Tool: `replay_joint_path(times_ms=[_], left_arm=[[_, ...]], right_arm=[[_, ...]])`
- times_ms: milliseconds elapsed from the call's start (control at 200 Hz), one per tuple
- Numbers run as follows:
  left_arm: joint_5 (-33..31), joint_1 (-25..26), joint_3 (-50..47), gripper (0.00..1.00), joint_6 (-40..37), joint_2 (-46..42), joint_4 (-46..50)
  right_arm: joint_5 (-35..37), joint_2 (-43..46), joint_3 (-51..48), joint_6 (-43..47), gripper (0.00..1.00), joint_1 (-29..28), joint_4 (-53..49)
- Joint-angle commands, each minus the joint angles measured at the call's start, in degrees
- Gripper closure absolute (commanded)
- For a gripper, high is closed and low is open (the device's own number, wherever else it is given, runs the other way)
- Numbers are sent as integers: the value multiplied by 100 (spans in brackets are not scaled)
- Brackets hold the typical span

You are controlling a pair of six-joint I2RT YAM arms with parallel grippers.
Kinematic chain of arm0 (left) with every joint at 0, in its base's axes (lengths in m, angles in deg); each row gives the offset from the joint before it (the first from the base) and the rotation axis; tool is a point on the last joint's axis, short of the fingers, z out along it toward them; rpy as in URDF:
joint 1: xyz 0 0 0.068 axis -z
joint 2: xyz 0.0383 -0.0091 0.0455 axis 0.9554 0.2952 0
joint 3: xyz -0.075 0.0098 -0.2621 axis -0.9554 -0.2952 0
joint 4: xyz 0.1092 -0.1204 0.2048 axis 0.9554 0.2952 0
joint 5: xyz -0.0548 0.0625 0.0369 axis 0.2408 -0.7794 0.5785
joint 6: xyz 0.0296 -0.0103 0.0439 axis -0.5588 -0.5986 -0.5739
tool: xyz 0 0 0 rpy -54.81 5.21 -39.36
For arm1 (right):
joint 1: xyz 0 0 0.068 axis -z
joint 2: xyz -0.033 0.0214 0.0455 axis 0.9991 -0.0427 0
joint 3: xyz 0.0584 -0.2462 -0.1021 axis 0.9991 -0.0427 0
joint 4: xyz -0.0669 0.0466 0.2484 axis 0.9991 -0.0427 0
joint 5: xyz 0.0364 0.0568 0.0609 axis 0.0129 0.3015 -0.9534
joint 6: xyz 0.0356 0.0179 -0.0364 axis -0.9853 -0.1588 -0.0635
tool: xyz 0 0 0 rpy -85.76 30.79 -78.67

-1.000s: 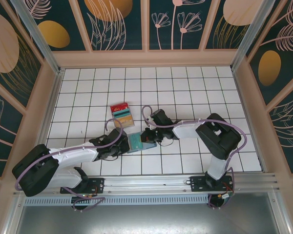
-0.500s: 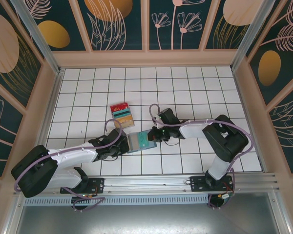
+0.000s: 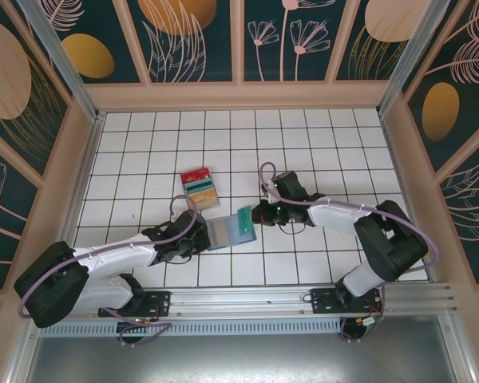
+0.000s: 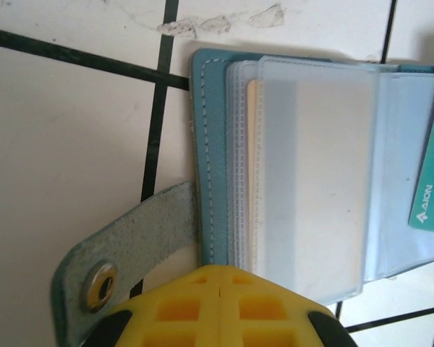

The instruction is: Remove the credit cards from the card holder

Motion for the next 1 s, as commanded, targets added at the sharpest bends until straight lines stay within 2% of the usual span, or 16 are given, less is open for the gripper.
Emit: replay_joint_path(times_ms=[0,70,205,415,651,996], left_arm=[[-120,10,308,85,170,-226,180],[-161,17,445,74,280,-390,108],[-24,-156,495,69,494,-798,-456],[792,-789,177,70,847,-1183,-1907],[1226,-921,114,70,1154,-929,-2898],[1431,-930,190,71,1198,-665,-3267]], right_arm=[[84,244,81,194,100,53,-275],[57,323,156,210,100,86,-303],[-32,481,250,181,100,152,-205],[-690,814,179,-114,100,334,526],[-1637,1016,-93,-856,100,384,1912],[-2071,976,-425,-1551,100,383,3067]])
